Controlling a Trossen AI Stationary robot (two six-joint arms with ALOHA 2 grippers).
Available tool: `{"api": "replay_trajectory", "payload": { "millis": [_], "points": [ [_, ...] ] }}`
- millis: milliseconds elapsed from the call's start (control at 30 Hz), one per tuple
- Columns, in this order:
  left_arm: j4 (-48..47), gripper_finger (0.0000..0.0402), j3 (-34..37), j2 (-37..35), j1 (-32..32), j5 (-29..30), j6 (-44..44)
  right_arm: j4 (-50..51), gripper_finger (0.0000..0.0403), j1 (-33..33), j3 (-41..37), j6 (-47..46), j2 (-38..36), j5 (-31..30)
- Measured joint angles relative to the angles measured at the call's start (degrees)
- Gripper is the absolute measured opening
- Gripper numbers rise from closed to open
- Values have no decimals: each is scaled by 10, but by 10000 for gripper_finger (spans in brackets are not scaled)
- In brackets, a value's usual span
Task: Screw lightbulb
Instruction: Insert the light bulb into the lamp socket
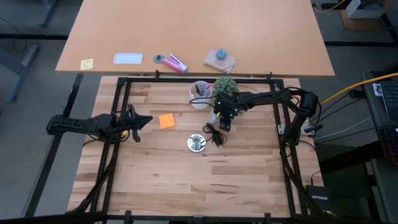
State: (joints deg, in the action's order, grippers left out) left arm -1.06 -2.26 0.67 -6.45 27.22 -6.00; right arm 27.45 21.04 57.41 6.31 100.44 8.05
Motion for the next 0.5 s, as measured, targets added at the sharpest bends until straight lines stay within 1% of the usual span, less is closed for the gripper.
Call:
{"api": "replay_trajectory", "payload": {
  "millis": [100, 200, 500],
  "points": [
    [0, 5, 0, 0, 0, 0, 0, 0, 160, 0, 0, 1, 0, -10],
    [0, 5, 0, 0, 0, 0, 0, 2, 165, 0, 0, 1, 0, -11],
    [0, 5, 0, 0, 0, 0, 0, 10, 161, 0, 0, 1, -12, -10]
  ]
}}
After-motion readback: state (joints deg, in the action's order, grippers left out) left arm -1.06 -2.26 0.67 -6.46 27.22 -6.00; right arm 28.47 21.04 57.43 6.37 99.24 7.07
